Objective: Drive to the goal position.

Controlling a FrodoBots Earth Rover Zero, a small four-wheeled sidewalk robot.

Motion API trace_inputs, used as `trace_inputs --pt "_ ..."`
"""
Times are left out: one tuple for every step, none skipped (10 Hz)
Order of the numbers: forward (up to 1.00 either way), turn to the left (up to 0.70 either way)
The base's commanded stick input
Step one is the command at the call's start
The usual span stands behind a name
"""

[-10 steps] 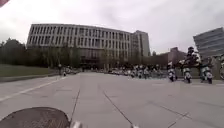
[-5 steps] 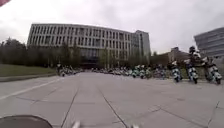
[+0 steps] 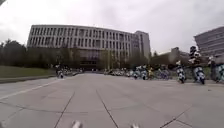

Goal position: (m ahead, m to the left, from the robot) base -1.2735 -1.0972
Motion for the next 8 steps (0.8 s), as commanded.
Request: trace_inputs --pt "0.70 -0.21" --pt "0.70 -0.05" --pt "0.70 0.00" --pt "0.70 0.00" --pt "0.70 0.00" --pt "0.70 0.00" --pt "0.70 0.00" --pt "0.70 0.00"
